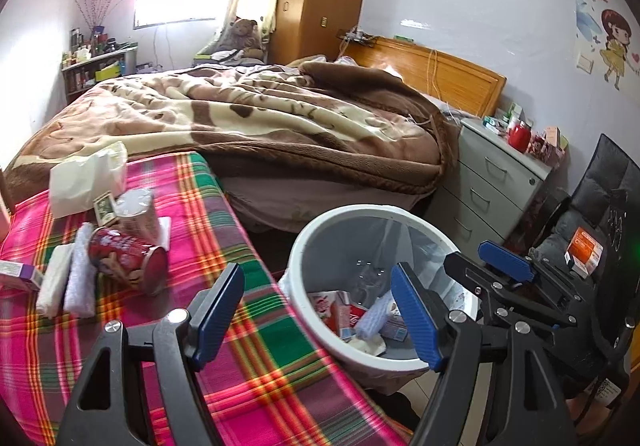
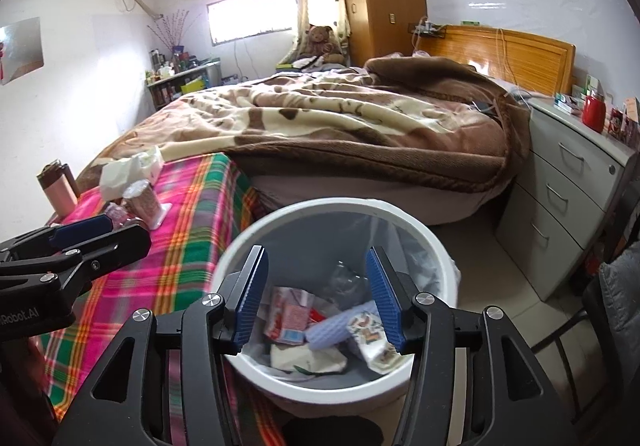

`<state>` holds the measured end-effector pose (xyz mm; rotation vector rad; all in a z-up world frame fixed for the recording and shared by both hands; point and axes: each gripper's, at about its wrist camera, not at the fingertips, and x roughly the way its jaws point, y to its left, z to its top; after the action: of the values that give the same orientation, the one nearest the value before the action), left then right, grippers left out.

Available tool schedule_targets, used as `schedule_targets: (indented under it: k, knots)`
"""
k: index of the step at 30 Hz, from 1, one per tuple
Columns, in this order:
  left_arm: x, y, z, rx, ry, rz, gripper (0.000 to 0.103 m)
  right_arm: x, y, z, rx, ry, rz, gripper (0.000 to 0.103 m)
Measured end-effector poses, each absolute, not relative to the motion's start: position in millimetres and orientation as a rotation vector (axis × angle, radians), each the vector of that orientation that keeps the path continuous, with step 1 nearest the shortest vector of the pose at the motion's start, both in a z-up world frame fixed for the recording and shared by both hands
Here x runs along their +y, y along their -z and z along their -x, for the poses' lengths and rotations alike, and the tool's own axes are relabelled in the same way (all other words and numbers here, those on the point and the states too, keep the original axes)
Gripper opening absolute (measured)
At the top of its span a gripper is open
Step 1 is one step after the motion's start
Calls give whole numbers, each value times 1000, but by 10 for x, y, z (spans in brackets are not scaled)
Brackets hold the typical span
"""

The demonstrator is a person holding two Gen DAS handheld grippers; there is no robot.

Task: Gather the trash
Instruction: 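Move both grippers back from the bin over the bed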

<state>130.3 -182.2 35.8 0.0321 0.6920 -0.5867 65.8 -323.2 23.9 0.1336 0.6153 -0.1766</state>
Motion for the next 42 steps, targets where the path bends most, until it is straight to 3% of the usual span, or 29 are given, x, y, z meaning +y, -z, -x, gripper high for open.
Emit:
schedule_targets:
  k: [22,42]
  knots:
    - [-636,-336,-1500,664,382,33,77,-2539,-284,-892,570,63,-133,61]
    - [466,-175,-1874,702,202,107,77,-1832,-119,-1470,661,-98,-12,63]
